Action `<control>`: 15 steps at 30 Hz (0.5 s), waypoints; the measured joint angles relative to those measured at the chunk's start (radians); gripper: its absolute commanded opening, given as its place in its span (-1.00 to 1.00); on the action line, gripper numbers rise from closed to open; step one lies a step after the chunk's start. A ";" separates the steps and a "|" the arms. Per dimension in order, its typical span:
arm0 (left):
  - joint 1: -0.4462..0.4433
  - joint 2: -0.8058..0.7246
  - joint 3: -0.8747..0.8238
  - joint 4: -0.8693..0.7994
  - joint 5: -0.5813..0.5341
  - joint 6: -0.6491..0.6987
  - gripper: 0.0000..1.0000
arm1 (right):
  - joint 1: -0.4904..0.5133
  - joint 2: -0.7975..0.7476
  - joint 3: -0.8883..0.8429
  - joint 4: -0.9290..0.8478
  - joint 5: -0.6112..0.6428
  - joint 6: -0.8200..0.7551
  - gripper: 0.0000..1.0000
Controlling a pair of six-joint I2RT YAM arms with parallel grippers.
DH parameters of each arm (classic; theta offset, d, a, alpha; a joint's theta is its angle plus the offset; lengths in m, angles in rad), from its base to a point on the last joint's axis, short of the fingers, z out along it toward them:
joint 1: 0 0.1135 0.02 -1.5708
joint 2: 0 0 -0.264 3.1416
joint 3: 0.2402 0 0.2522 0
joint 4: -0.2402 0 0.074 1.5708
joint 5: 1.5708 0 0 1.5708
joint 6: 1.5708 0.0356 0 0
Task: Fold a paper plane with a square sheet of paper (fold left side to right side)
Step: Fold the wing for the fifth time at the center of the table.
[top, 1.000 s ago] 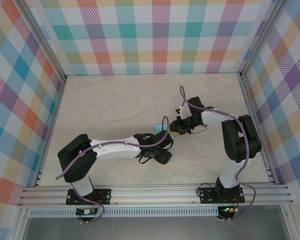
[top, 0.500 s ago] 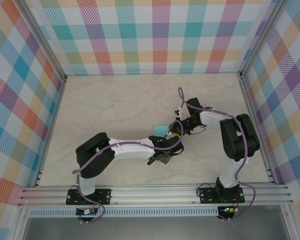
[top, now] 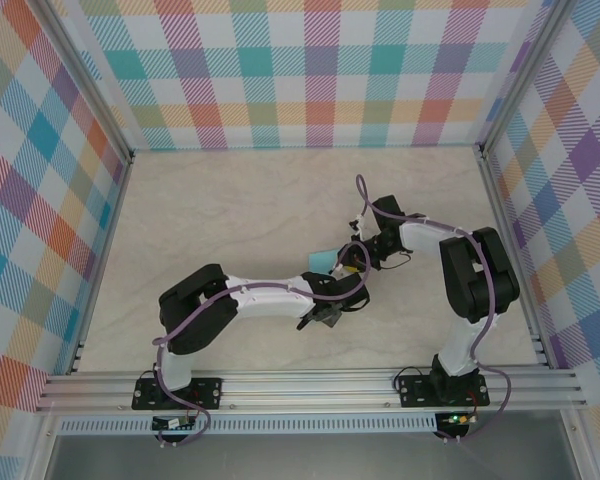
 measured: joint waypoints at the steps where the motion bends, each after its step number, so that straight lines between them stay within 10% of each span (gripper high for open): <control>1: 0.000 0.002 0.000 0.000 0.000 -0.001 -0.34 | 0.000 0.001 0.000 -0.002 0.003 0.000 -0.67; 15: 0.000 0.005 0.000 -0.004 -0.007 -0.004 -0.85 | 0.001 0.014 0.028 -0.023 0.026 0.007 -0.29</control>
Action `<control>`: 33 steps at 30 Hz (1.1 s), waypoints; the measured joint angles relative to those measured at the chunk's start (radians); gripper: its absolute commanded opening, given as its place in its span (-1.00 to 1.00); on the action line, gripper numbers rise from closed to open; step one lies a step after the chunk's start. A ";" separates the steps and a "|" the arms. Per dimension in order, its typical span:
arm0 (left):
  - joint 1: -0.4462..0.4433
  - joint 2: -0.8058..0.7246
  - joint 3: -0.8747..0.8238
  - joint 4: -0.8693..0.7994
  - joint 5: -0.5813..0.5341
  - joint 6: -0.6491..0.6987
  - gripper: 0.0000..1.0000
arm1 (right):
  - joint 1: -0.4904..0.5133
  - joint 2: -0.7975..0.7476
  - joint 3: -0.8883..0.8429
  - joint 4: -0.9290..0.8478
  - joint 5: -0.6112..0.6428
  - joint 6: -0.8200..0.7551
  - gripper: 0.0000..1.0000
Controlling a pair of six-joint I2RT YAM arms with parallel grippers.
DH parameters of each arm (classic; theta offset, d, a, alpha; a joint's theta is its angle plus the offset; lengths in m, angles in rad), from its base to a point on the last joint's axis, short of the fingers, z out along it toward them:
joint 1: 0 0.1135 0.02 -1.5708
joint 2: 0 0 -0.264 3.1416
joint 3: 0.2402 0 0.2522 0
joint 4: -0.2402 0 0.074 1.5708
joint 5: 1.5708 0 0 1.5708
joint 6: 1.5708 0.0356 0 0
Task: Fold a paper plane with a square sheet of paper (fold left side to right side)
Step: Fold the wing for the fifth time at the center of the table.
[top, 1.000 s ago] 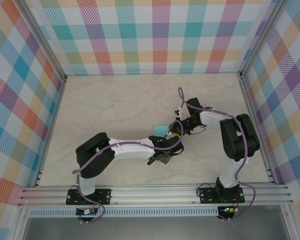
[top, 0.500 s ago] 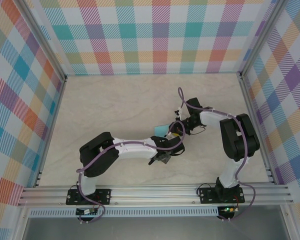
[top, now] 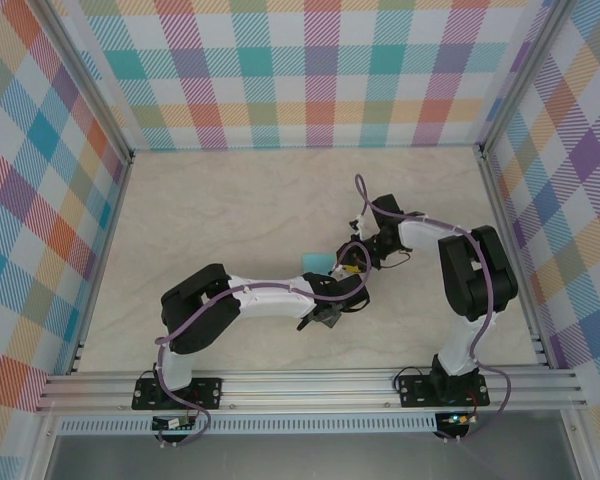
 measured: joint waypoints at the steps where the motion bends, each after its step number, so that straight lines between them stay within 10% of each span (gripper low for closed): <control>1: 0.000 0.000 0.000 -0.003 0.000 0.000 -0.89 | 0.000 0.000 0.002 0.000 0.007 0.002 -0.25; 17: 0.000 -0.055 0.006 -0.008 0.023 0.001 -1.00 | -0.043 -0.133 -0.037 0.010 0.047 0.042 0.38; 33: 0.167 -0.276 -0.346 0.441 0.400 -0.124 -1.00 | -0.126 -0.459 -0.333 0.154 0.081 0.095 0.68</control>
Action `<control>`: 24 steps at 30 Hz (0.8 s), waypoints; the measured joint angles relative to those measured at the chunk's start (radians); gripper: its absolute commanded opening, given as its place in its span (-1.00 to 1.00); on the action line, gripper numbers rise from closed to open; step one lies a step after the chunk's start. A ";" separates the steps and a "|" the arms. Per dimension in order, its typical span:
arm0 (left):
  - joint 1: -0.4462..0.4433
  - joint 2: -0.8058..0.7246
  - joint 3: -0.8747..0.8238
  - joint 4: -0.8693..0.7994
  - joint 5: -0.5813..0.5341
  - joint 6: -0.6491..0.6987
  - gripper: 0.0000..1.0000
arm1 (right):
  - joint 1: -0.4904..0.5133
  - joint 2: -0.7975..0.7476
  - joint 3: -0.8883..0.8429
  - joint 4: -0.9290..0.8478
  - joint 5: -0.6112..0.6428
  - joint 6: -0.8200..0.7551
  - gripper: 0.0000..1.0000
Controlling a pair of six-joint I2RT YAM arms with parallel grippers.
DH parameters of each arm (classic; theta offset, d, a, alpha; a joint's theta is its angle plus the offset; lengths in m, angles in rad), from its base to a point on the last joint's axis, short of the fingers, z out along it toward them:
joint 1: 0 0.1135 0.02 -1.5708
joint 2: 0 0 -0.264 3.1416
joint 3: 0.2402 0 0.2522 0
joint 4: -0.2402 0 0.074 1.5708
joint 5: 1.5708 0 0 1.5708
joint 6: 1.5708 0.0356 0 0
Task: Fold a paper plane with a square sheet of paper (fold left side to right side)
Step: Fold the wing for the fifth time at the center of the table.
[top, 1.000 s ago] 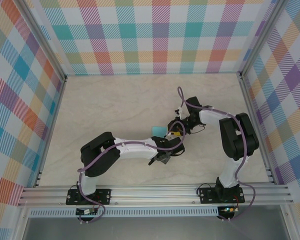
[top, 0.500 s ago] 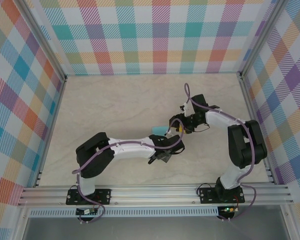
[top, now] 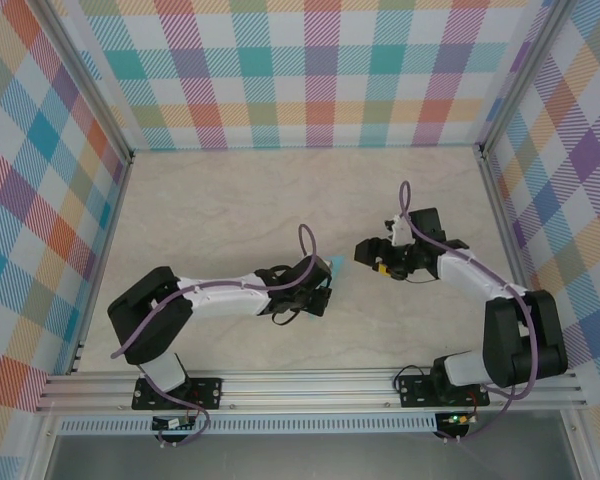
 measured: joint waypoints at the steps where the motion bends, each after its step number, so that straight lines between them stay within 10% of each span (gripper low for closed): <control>1: 0.007 -0.002 -0.019 0.034 0.021 -0.014 -1.00 | 0.000 -0.002 -0.012 0.009 -0.001 0.004 0.68; 24: 0.149 -0.042 -0.315 0.635 0.238 -0.360 -1.00 | 0.180 0.105 -0.150 0.367 0.023 0.179 0.25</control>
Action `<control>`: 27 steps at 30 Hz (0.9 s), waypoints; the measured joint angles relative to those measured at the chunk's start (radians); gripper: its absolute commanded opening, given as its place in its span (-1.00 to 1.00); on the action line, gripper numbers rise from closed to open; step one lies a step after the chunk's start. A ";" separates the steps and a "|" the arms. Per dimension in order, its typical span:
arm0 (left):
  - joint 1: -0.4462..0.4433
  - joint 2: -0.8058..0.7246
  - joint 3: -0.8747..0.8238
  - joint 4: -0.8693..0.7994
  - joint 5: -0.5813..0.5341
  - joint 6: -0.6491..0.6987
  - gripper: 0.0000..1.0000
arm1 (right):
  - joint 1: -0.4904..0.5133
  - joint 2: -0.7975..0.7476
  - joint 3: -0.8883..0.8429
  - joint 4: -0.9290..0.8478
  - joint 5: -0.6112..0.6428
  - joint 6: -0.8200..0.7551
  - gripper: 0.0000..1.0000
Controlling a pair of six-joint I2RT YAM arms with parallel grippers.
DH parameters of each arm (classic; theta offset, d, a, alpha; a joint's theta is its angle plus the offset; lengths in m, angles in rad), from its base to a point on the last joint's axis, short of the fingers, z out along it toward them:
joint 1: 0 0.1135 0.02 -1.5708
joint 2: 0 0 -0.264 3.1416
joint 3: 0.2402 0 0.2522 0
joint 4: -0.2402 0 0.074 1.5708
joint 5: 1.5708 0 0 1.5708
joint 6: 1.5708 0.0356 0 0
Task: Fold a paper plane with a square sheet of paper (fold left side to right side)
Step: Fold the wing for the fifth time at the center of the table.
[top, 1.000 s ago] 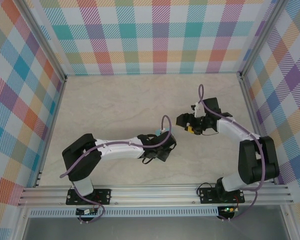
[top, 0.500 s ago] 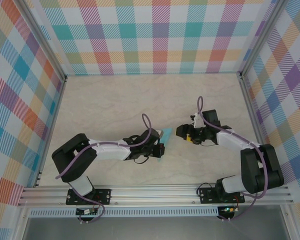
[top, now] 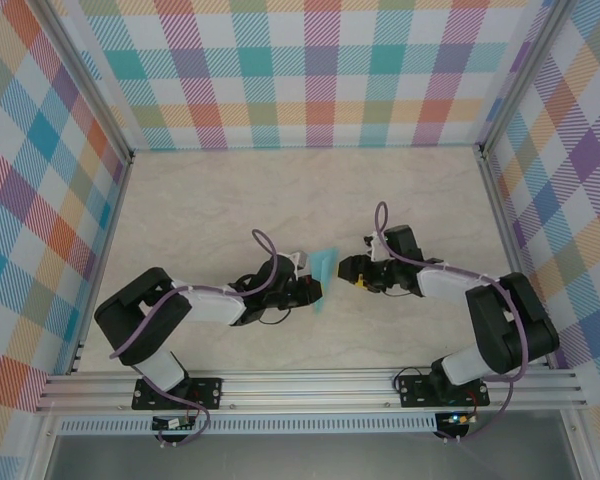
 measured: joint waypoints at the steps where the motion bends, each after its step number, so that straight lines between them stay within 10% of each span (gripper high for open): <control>1: 0.005 0.007 -0.006 0.017 0.004 -0.010 -1.00 | 0.007 0.010 0.001 0.005 0.006 0.002 0.24; 27: 0.053 0.081 -0.041 0.147 0.069 -0.131 -1.00 | 0.077 0.222 0.100 0.165 0.071 0.117 0.00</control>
